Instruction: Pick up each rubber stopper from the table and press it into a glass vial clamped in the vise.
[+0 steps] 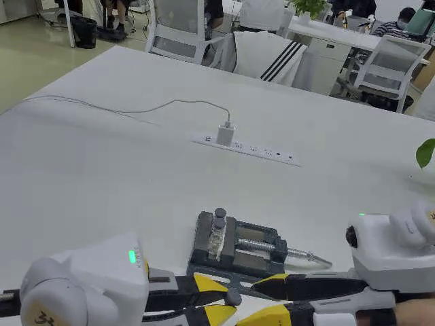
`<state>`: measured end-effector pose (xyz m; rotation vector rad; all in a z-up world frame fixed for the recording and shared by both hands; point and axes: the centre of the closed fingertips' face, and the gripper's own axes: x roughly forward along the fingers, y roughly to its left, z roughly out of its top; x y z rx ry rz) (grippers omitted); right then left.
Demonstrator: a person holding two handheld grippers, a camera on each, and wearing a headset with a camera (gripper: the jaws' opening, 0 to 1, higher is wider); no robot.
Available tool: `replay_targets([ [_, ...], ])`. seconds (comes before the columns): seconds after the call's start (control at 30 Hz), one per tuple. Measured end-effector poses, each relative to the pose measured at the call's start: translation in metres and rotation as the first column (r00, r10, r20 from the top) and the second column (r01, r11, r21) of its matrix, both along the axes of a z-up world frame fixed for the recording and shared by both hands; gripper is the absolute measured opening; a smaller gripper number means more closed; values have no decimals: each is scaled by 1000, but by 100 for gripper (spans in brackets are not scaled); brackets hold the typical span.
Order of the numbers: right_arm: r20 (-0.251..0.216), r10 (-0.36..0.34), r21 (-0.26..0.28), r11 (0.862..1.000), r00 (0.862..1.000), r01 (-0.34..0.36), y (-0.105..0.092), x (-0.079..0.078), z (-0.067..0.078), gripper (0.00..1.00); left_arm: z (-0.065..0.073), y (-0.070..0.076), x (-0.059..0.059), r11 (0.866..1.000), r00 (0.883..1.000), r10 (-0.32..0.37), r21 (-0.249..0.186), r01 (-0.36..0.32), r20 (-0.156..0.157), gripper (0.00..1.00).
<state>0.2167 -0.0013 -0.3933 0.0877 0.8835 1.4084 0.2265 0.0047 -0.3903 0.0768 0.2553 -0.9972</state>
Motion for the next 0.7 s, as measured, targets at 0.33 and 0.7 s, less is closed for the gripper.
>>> replay_targets([
  [0.33,137,128,-90,989,982,-116,-1,1,4,42,-10,1,-4,1000,1000,-10,17,10,-22,4],
  [0.7,267,338,-267,926,903,-267,-6,-4,-6,24,-15,-4,-9,999,999,-34,32,35,-35,4],
])
